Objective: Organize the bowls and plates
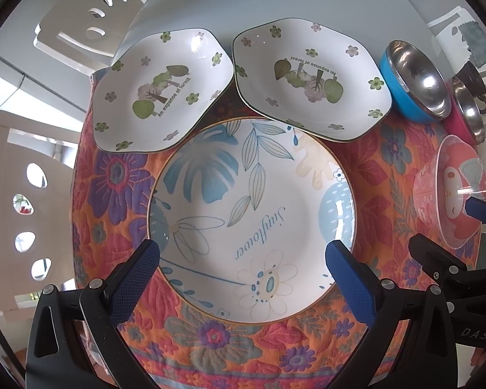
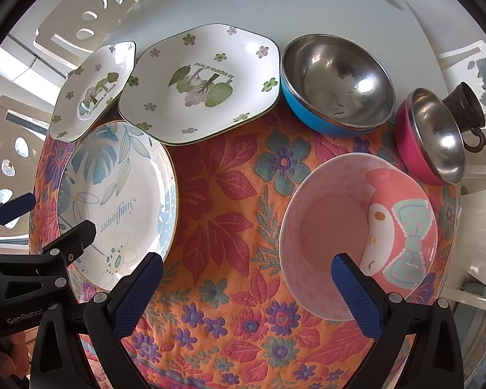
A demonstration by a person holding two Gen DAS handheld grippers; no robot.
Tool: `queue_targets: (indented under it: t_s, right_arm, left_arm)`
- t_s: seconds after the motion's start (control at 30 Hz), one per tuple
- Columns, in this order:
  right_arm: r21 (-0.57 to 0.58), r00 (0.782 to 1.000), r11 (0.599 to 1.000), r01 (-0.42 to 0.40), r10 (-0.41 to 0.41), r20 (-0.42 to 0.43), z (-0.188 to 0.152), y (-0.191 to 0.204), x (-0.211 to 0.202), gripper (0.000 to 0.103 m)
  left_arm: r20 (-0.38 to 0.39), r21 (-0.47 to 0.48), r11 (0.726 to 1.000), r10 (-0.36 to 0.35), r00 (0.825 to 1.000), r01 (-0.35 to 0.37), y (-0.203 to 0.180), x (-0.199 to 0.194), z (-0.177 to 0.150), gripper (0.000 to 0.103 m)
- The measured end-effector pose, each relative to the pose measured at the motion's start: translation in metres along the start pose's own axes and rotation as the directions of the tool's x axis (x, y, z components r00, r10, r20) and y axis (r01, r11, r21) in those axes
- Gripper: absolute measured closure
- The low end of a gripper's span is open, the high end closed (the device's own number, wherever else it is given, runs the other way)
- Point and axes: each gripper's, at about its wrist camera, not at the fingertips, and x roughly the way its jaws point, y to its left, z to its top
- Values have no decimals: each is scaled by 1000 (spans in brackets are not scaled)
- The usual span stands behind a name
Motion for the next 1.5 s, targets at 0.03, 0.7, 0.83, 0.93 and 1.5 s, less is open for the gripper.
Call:
queue_targets:
  t_s: [0.03,0.7,0.83,0.93,1.5]
  right_arm:
    - [-1,1000,1000,0,0,0,-1,0,0,0]
    - [11,1000,1000,-19,19,-3,-1,3,1,0]
    - [12,1000,1000,-20,20,-3,0,3,1,0]
    - [12,1000,1000,-21,21,-2,-1,3,1,0]
    - [23,1000,999,-26,26,-15,-1,2,3,0]
  left_arm:
    - [1,-2,1000,0,1000,0,0,0,0,1]
    - [-8,-16,1000,2,1000,-2,3,2,-1,1]
    - [-9,-17,1000,2,1000,-2,2,2,-1,1]
    - [-11,-17,1000,8,1000,-8,2,3,-2,1]
    - [-32,-15,1000,5,999,-5,3,7,-4,1]
